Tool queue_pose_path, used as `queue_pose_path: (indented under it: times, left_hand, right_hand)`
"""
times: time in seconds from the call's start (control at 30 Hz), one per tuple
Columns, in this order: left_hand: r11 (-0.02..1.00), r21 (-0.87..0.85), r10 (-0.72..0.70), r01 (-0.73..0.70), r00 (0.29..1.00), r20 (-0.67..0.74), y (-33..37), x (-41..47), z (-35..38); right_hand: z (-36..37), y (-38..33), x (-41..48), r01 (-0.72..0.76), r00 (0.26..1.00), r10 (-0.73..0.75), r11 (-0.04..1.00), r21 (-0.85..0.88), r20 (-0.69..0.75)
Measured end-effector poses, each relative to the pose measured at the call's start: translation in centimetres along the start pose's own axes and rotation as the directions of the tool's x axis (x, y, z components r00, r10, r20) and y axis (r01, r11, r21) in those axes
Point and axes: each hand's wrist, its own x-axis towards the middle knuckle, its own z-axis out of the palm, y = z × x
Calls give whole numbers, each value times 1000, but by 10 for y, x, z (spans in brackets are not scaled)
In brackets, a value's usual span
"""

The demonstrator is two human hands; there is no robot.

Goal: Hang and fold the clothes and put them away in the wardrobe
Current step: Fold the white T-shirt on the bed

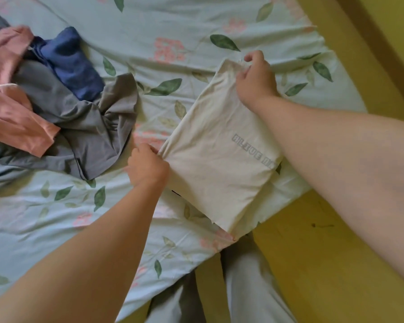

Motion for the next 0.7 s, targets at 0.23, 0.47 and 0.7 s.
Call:
queue_pose_path:
  times: [0.23, 0.47, 0.7]
  left_hand:
    - [956, 272, 128, -113, 991, -39, 5, -2, -3]
    - [692, 263, 690, -672, 723, 35, 62, -40, 43]
    - [615, 317, 702, -722, 685, 196, 100, -7, 76]
  right_hand:
    - [-29, 71, -25, -133, 990, 144, 881, -453, -10]
    - [-48, 86, -2, -91, 979, 157, 907, -412, 129]
    - [-62, 96, 5, -1, 967, 103, 915, -404, 231]
